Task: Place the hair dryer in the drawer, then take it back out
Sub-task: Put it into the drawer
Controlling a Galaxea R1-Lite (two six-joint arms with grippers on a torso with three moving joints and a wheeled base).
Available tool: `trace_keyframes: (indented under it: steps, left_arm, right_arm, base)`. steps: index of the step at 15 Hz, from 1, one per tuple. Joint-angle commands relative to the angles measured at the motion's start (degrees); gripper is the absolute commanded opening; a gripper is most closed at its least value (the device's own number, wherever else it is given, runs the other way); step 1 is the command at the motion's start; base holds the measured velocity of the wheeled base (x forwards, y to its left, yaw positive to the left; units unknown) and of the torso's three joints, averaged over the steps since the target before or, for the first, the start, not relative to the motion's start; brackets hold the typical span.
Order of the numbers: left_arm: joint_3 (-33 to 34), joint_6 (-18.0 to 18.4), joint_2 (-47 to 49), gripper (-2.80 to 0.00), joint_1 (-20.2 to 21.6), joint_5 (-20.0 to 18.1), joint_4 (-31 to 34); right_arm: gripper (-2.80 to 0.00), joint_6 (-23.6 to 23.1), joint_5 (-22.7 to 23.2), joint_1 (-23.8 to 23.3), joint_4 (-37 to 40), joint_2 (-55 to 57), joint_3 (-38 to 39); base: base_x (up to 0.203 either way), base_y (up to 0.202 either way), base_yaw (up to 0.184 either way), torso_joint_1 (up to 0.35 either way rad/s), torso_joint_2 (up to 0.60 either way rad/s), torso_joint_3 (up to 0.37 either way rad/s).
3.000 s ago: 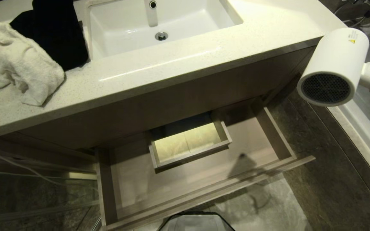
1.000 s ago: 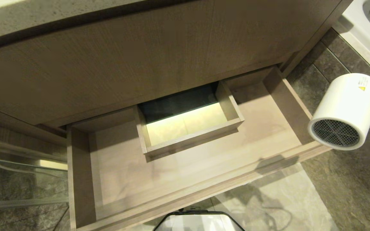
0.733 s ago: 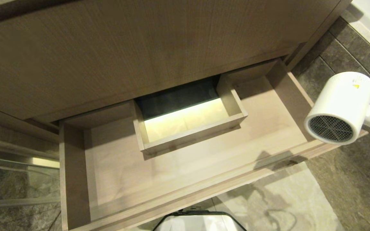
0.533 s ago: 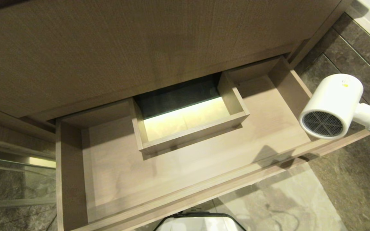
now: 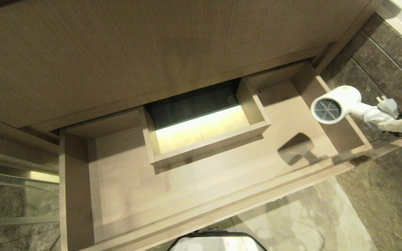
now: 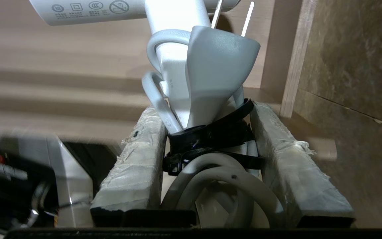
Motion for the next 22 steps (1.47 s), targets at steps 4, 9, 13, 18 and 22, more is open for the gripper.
trace_keyframes:
  steps: [4, 9, 13, 18, 22]
  left_arm:
    - [0.09, 0.0, -0.02, -2.8, 0.01, -0.04, -0.02]
    - [0.0, 0.0, -0.02, -2.8, 0.01, 0.05, -0.02]
    - [0.09, 0.0, -0.02, -2.8, 0.01, 0.04, -0.02]
    - [0.0, 0.0, -0.05, -2.8, 0.01, 0.03, -0.02]
    - [0.0, 0.0, -0.02, -2.8, 0.01, 0.04, -0.02]
  right_arm:
    - [-2.8, 11.8, -8.59, 5.28, 0.1, 30.14, -20.57]
    - [-2.8, 21.96, -17.42, 16.45, -15.01, 45.6, -31.78]
    - [-2.8, 22.07, -18.46, 19.66, -32.17, 52.03, -33.56]
    - [-2.8, 18.27, -22.39, 19.75, -31.7, 50.12, -32.56]
    - [0.0, 18.14, -23.04, 18.4, -32.24, 41.4, -25.25]
  base:
    - [0.0, 0.0, 0.0, 0.016, 0.0, 0.032]
    - [0.0, 0.0, 0.0, 0.0, 0.0, 0.0]
    - [0.0, 0.0, 0.0, 0.0, 0.0, 0.0]
    - [0.0, 0.0, 0.0, 0.0, 0.0, 0.0]
    - [0.0, 0.0, 0.0, 0.0, 0.0, 0.0]
